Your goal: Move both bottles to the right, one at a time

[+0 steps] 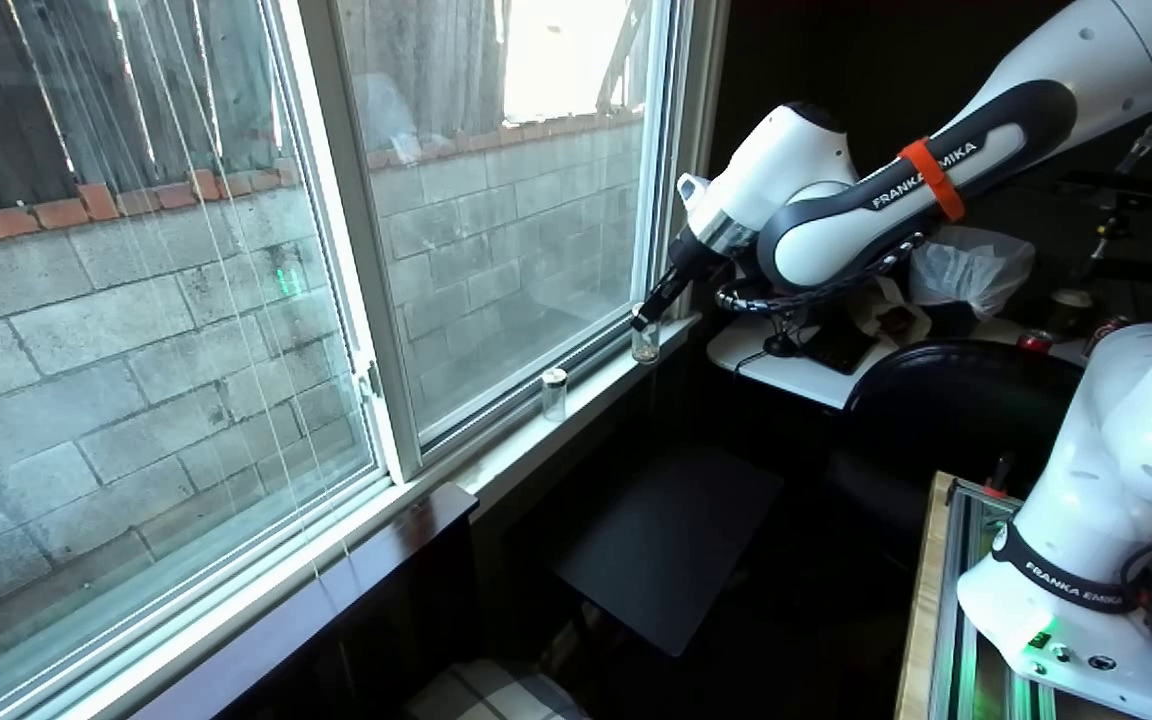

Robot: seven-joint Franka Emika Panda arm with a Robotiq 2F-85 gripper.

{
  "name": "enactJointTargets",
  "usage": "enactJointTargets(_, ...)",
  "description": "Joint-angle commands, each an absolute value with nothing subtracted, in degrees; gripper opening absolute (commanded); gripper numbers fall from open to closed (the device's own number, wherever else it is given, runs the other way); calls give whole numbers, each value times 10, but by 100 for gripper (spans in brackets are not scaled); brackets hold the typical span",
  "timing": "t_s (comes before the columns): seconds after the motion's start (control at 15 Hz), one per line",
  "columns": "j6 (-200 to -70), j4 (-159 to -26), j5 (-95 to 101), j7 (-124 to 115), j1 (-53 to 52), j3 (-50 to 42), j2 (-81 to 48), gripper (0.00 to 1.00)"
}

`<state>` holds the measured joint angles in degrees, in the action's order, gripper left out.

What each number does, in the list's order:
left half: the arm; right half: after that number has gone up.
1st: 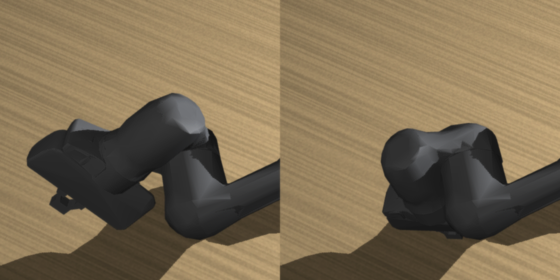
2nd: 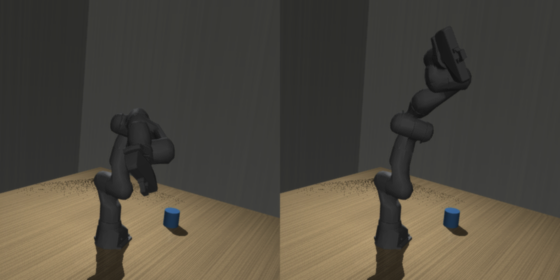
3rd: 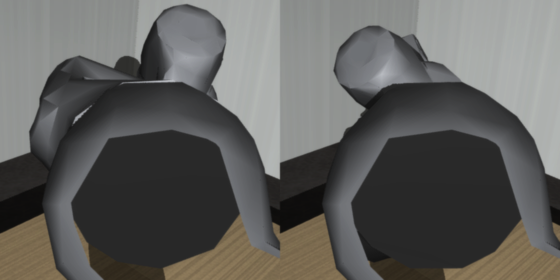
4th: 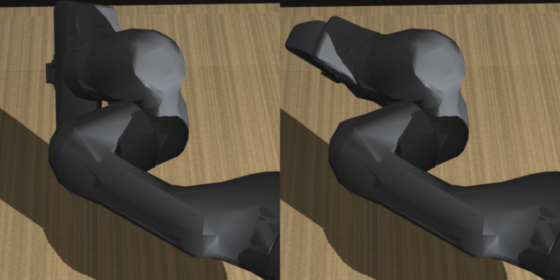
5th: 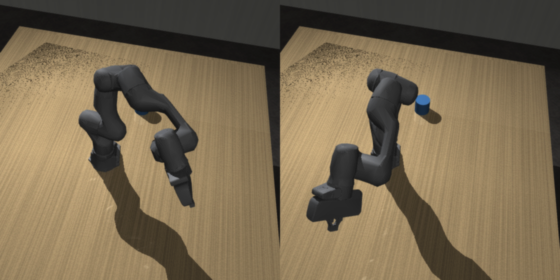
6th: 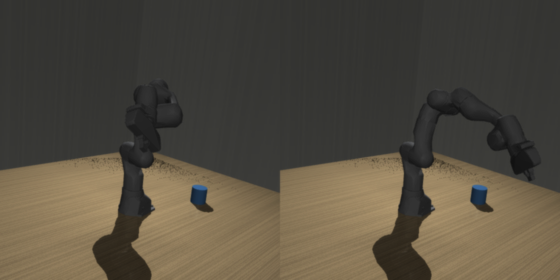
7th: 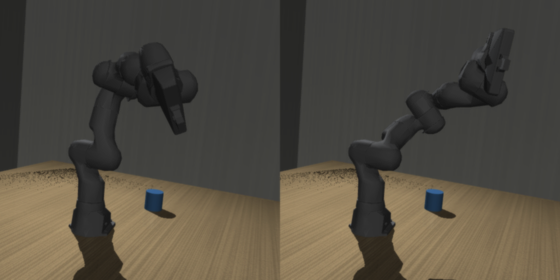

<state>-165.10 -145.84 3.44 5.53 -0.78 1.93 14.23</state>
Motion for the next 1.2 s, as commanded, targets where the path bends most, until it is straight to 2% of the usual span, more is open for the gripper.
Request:
enactJointTargets(0.0,-1649,-1458,37,53,-11,16,143,50)
enactJointTargets(0.13,-1649,-1458,37,53,-11,16,143,50)
enactJointTargets(0.2,-1649,-1458,37,53,-11,16,143,25)
enactJointTargets(1.13,-1728,-1332,-41,81,17,-21,-71,25)
